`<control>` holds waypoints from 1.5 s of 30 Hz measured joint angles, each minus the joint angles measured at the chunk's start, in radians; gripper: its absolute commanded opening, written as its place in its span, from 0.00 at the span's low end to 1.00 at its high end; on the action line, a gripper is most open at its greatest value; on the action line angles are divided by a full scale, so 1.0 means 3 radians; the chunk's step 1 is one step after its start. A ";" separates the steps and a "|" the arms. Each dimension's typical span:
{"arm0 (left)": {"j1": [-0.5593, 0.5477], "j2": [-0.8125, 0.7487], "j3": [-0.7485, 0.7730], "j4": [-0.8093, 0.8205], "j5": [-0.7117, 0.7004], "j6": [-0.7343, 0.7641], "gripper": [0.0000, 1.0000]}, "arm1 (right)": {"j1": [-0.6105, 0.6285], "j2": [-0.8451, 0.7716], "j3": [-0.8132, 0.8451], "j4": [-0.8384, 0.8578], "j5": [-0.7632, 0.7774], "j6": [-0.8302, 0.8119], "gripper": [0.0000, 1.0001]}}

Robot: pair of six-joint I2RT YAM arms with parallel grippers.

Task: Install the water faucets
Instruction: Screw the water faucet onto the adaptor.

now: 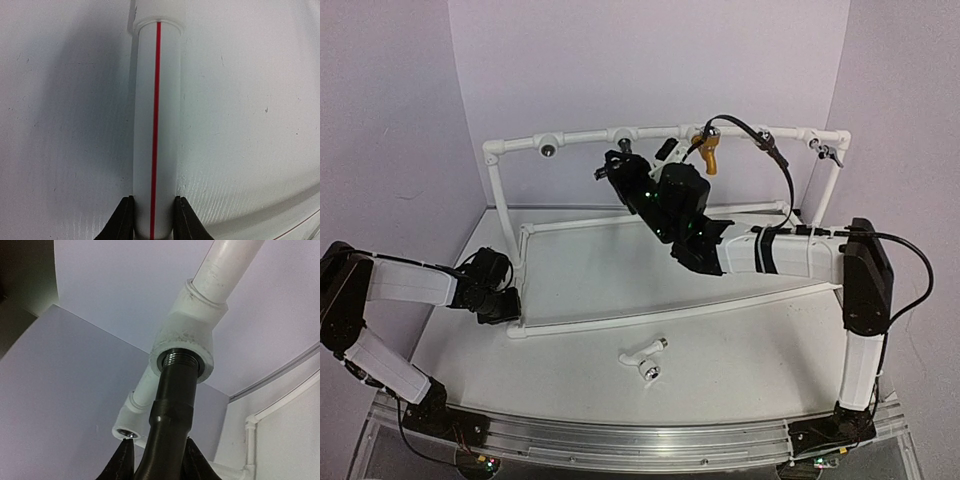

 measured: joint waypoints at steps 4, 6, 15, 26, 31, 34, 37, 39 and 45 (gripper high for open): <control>-0.0001 0.0001 0.0000 0.0001 0.0000 0.0000 0.00 | -0.0036 0.0085 -0.0003 0.0258 -0.0127 0.0255 0.41; -0.0001 0.0003 0.0001 0.0002 0.0000 -0.0001 0.00 | -0.0045 0.0087 -0.0026 0.0327 -0.0182 0.0275 0.61; 0.0006 0.0007 0.0001 0.0002 -0.0011 0.0002 0.00 | -0.0204 -0.0489 -0.0698 0.0244 -0.0271 0.0079 0.98; 0.0005 0.0016 0.0006 0.0001 -0.0019 0.0002 0.00 | -0.0119 -0.0921 -0.0581 -0.1382 -0.0612 -0.1523 0.98; 0.0005 0.0016 0.0006 -0.0001 -0.0019 0.0002 0.00 | 0.0081 -0.1030 -0.0526 -0.2013 -0.0360 -0.2951 0.98; 0.0005 0.0016 0.0008 -0.0001 -0.0019 0.0002 0.00 | 0.0248 -0.1057 -0.0526 -0.2187 -0.0073 -0.3883 0.98; 0.0005 0.0016 0.0008 -0.0001 -0.0019 0.0002 0.00 | 0.0409 -0.1049 -0.0525 -0.2237 0.0229 -0.4789 0.98; 0.0005 0.0017 0.0008 0.0000 -0.0019 0.0003 0.00 | 0.0488 -0.1008 -0.0495 -0.2168 0.0453 -0.5321 0.98; 0.0005 0.0016 0.0008 0.0002 0.0005 0.0046 0.00 | 0.0539 -0.0785 -0.0440 -0.1565 0.0943 -0.6507 0.98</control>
